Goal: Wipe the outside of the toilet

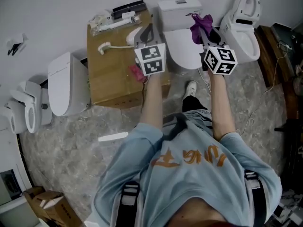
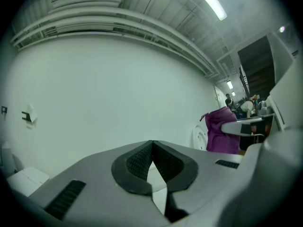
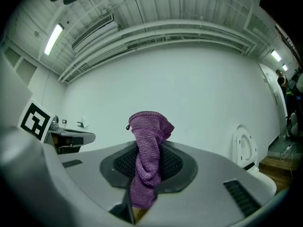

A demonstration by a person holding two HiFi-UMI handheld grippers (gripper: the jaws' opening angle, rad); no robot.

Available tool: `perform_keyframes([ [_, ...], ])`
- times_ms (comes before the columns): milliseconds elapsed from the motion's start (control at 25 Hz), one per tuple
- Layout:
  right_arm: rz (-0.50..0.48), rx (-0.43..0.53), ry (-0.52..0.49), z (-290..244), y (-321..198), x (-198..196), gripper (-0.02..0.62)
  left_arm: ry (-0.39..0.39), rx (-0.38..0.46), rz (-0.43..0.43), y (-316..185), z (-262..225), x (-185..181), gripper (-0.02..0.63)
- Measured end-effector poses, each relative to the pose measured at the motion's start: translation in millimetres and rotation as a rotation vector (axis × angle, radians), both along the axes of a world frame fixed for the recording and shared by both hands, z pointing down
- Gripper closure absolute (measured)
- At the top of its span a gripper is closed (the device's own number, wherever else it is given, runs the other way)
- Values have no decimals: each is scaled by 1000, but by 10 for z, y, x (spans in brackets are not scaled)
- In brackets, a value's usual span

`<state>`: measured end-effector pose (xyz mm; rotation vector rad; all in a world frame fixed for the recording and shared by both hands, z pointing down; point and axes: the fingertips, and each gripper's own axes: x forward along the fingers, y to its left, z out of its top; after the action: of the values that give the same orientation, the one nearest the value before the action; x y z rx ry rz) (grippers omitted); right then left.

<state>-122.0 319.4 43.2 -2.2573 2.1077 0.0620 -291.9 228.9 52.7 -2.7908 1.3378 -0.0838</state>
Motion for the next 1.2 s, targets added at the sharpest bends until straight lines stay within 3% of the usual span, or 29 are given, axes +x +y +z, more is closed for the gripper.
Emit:
perform_keyframes([
  [160,-33,-69,-41,247,-524,549,499,-14,-75,-11,-338,263,552,581],
  [320,-112,-90,-155,460,-1150,923,499,-72,-123,-42,-781,438,1041,581],
  [440,-152,-68,-223,434,-1579,1160,499,-74,-134,-65,-1084,412,1351,581],
  [600,-255,-7,-179,114,-1974,1229,499,-50,-89,-119,-1380,132,1557,581],
  [960,-365,31,-52,-283,-2476,1469,499,-49,-69,-161,-1879,-134,1967,581],
  [1200,-356,12,-87,-142,-2716,1837,499,-27,-96,-157,-2096,-11,2243,581],
])
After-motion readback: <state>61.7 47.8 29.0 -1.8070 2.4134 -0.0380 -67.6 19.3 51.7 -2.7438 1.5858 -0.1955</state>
